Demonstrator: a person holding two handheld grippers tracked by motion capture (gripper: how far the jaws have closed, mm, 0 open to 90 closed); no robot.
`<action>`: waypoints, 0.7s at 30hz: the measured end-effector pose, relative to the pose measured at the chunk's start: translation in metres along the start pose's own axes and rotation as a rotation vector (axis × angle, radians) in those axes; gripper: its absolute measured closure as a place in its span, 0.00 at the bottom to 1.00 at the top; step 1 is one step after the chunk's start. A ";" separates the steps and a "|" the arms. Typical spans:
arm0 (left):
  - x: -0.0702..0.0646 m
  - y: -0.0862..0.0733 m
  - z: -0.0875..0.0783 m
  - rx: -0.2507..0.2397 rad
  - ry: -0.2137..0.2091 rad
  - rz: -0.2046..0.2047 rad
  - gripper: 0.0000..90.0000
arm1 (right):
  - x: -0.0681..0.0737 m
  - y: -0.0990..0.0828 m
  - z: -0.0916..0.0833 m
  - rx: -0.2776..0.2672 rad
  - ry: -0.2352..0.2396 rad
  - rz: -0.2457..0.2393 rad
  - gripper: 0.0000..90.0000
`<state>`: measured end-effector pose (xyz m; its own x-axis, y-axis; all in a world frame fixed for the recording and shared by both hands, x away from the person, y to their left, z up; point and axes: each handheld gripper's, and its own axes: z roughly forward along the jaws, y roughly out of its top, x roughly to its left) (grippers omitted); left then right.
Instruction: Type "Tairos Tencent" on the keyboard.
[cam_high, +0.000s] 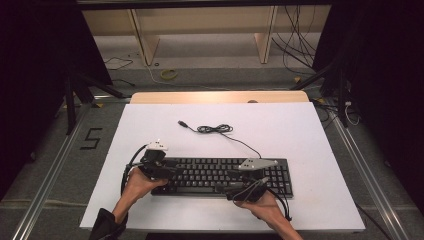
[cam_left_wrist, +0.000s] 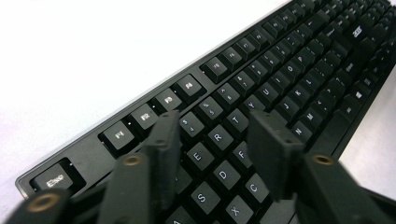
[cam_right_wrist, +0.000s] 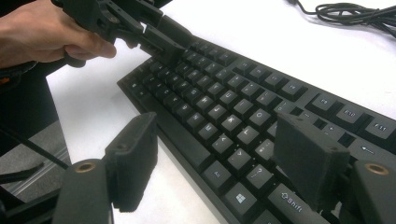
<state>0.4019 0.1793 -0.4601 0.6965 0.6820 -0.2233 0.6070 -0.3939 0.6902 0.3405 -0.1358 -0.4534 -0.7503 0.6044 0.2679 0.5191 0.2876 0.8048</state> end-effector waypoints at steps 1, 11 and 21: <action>0.000 0.000 0.000 0.002 -0.001 0.004 0.65 | 0.000 0.000 0.000 0.000 -0.001 -0.001 0.35; -0.001 0.002 0.001 0.030 0.005 0.025 0.90 | 0.001 0.000 0.000 -0.002 0.002 -0.003 0.35; -0.001 0.003 0.006 0.059 0.013 0.034 0.99 | 0.002 0.000 -0.001 -0.003 0.004 -0.007 0.35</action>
<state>0.4053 0.1741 -0.4621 0.7125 0.6751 -0.1915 0.6050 -0.4527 0.6550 0.3394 -0.1352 -0.4524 -0.7555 0.5995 0.2642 0.5125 0.2898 0.8083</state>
